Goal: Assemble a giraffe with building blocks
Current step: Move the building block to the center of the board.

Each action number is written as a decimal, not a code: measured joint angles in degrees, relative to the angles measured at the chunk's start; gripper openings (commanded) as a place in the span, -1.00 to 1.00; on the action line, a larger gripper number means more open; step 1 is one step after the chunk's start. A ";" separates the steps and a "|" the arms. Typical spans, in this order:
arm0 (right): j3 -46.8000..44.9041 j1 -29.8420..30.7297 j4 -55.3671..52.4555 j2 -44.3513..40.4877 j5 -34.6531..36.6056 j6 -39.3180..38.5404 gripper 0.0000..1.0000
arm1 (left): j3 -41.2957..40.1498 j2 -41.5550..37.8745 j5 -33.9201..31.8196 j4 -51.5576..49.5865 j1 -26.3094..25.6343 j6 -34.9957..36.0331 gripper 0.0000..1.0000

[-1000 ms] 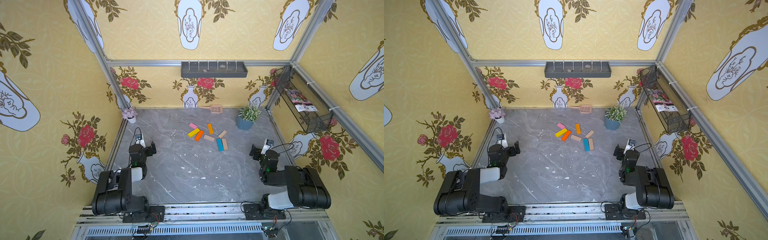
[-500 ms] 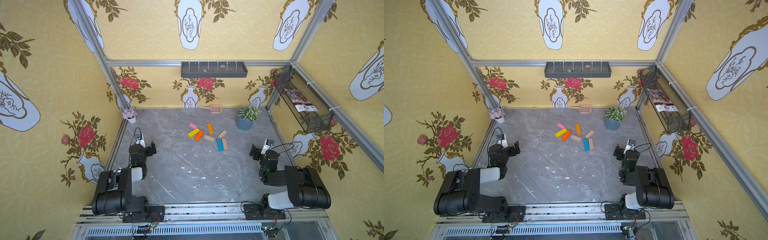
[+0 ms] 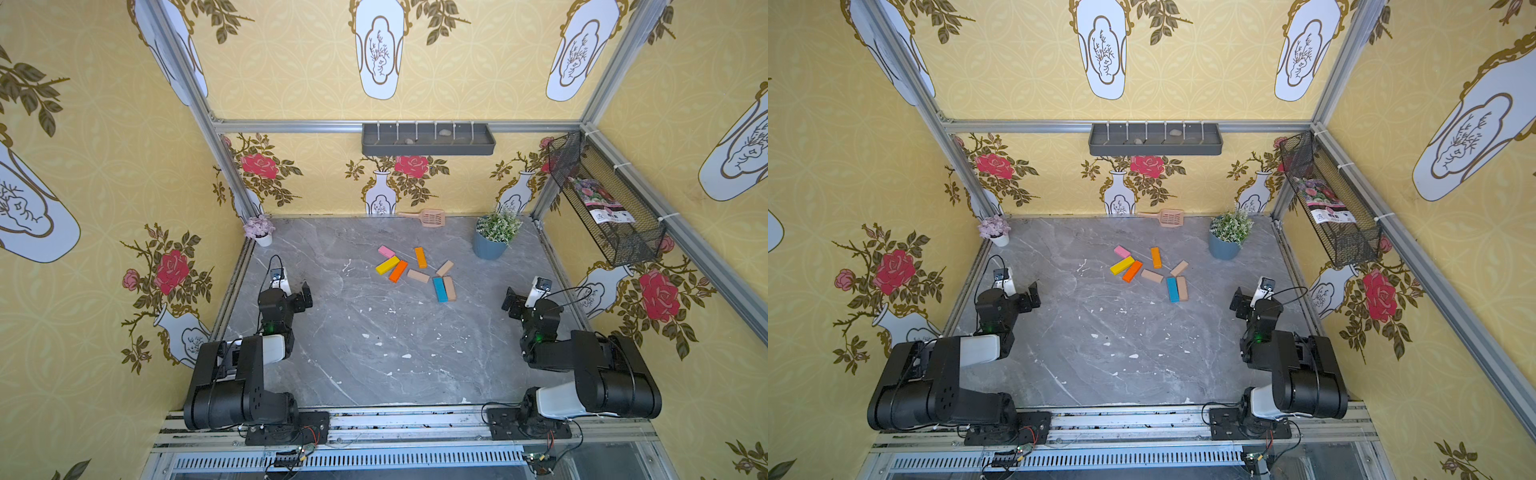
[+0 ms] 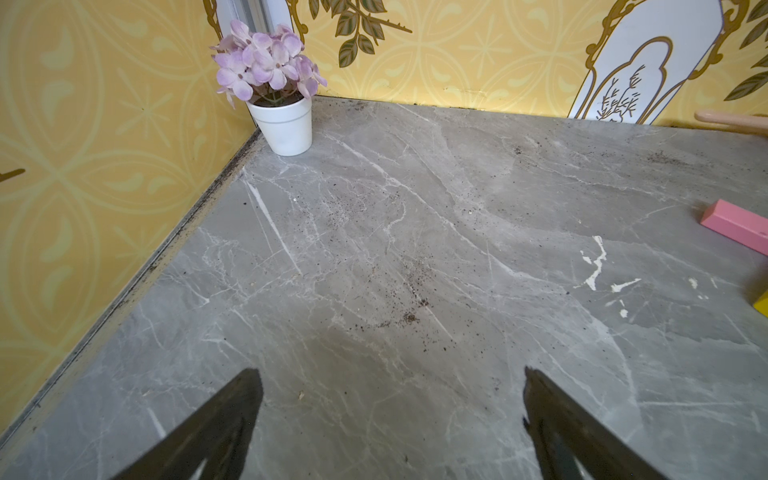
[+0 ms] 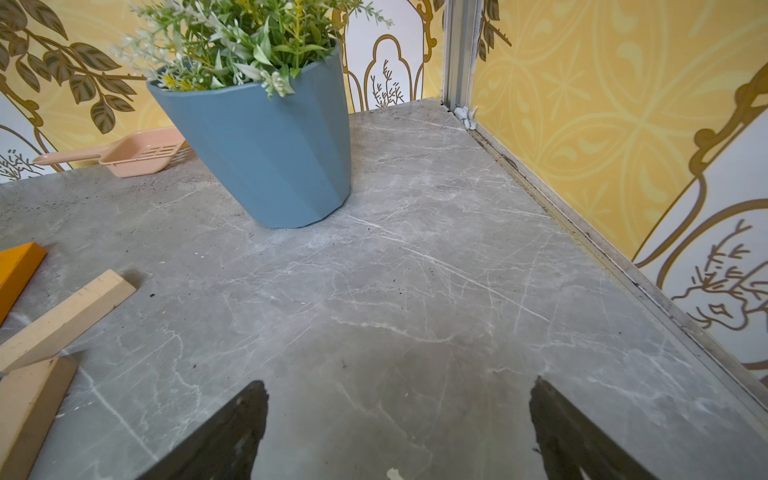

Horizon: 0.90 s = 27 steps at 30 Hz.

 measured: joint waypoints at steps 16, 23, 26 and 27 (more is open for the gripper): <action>17.75 12.94 -34.18 -31.10 6.03 3.45 0.95 | 13.64 -22.47 -1.22 -31.95 -5.81 -7.69 0.98; 34.60 11.72 -61.68 -25.53 12.28 23.63 0.95 | 17.18 -32.30 1.05 -45.88 -8.13 -12.13 0.98; 34.77 10.84 -68.94 -23.26 11.34 28.28 0.95 | 20.04 -34.53 -6.88 -54.69 -8.31 -15.67 0.98; 34.73 10.95 -69.79 -23.34 10.47 28.72 0.95 | 20.04 -35.30 -11.10 -57.31 -8.15 -18.43 0.98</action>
